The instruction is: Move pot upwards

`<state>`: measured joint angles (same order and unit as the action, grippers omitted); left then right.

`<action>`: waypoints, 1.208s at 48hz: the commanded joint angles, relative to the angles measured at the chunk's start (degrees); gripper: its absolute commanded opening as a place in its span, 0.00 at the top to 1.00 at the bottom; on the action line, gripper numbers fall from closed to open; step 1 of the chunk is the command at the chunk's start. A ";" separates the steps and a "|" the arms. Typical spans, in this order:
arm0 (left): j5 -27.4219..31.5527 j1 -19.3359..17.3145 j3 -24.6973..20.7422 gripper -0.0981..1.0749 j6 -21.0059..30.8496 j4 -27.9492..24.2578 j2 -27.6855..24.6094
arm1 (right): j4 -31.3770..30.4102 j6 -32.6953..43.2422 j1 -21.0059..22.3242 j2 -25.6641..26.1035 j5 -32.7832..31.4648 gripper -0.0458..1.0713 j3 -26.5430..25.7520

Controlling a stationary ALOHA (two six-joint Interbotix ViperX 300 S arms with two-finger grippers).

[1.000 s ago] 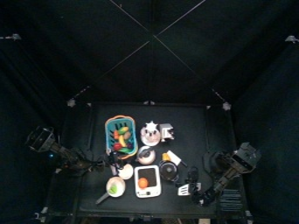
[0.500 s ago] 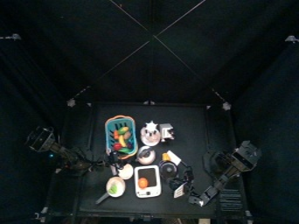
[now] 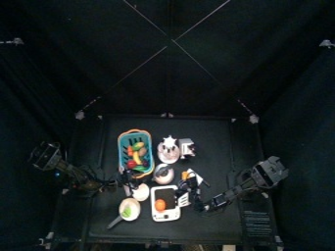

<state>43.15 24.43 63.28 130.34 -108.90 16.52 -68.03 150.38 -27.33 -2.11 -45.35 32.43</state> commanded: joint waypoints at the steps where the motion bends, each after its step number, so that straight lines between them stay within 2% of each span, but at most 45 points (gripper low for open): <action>1: 0.26 -0.09 -0.62 0.20 0.09 -0.09 0.09 | 4.48 -5.36 1.67 0.97 1.23 0.68 -1.58; 11: 0.18 -0.09 -0.53 0.20 0.09 -0.09 0.09 | 16.96 -17.58 4.04 -0.79 4.92 0.68 -3.96; 19: 0.18 -0.09 -0.53 0.20 0.09 0.09 0.09 | 21.09 -24.61 4.83 -3.60 6.15 0.68 -7.03; 26: 0.18 -0.09 -0.44 0.20 0.09 0.00 0.09 | 24.52 -27.95 6.24 -4.48 5.80 0.68 -7.56; 58: 0.18 -0.09 -0.35 0.20 0.09 0.09 0.09 | 31.20 -28.56 6.59 -4.04 0.53 0.68 -4.31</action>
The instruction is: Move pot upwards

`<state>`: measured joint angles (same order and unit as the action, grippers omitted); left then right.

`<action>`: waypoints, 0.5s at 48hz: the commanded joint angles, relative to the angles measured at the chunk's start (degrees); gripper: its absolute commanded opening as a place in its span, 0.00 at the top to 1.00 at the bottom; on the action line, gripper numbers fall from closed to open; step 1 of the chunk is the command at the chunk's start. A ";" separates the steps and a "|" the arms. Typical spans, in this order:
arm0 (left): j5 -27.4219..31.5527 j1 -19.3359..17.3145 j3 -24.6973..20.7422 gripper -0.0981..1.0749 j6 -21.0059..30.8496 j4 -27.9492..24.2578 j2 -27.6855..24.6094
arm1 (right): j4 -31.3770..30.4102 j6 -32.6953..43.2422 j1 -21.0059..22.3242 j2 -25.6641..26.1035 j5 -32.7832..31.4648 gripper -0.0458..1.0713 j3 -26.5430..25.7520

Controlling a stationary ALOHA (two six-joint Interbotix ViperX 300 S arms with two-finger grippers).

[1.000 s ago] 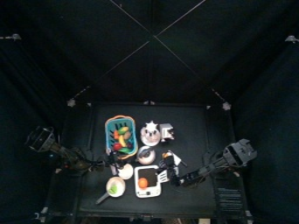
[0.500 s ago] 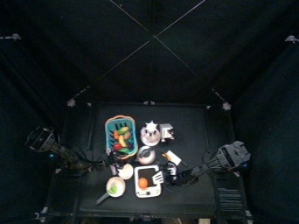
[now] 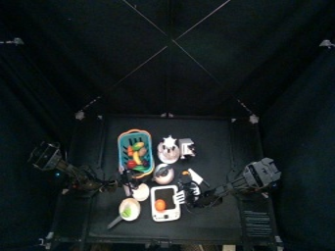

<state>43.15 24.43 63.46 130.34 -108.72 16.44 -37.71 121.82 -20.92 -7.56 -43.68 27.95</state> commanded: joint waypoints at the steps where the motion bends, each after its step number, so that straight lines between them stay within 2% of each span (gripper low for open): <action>1: 0.18 -0.09 -0.53 0.20 0.09 -0.09 0.18 | 1.05 0.00 0.18 1.49 -1.49 0.68 0.35; 24: 0.18 -0.09 -0.44 0.20 0.09 -0.18 0.18 | 3.34 0.26 -0.44 4.75 -6.33 0.68 2.90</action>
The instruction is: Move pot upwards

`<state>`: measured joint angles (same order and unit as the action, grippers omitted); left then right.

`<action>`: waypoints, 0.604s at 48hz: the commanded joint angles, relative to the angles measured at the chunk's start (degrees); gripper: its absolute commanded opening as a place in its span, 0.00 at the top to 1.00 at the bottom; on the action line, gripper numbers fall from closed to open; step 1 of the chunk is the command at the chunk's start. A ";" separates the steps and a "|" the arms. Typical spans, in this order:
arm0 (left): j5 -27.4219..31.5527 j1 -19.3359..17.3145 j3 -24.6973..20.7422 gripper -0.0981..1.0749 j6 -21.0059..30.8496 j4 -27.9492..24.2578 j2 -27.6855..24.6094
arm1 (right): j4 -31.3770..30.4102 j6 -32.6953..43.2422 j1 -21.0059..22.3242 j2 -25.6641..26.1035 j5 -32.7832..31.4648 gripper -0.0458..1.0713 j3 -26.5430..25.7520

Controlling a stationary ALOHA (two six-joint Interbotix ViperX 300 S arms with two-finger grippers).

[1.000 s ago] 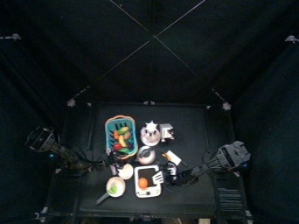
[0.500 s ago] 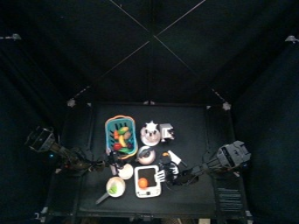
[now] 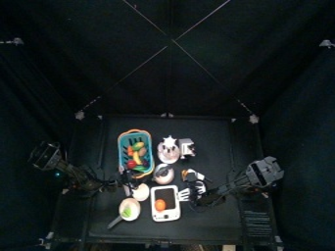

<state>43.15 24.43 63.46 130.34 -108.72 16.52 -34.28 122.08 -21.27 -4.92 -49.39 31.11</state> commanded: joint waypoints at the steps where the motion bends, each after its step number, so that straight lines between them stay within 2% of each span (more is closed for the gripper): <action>1: 0.18 -0.09 -0.44 0.20 0.09 -0.09 0.09 | -0.09 0.00 -0.09 2.11 -0.70 0.68 -0.09; 12: 0.18 -0.09 -0.35 0.20 0.09 -0.09 0.09 | -1.14 0.00 -0.18 2.81 -1.32 0.68 -0.79; 21: 0.18 -0.09 -0.35 0.20 0.09 0.00 0.09 | -8.35 -0.09 -0.79 4.66 -1.32 0.68 -2.02; 29: 0.18 -0.09 -0.35 0.20 0.09 0.53 0.09 | -13.54 -0.53 -0.26 8.61 -2.37 0.68 -1.67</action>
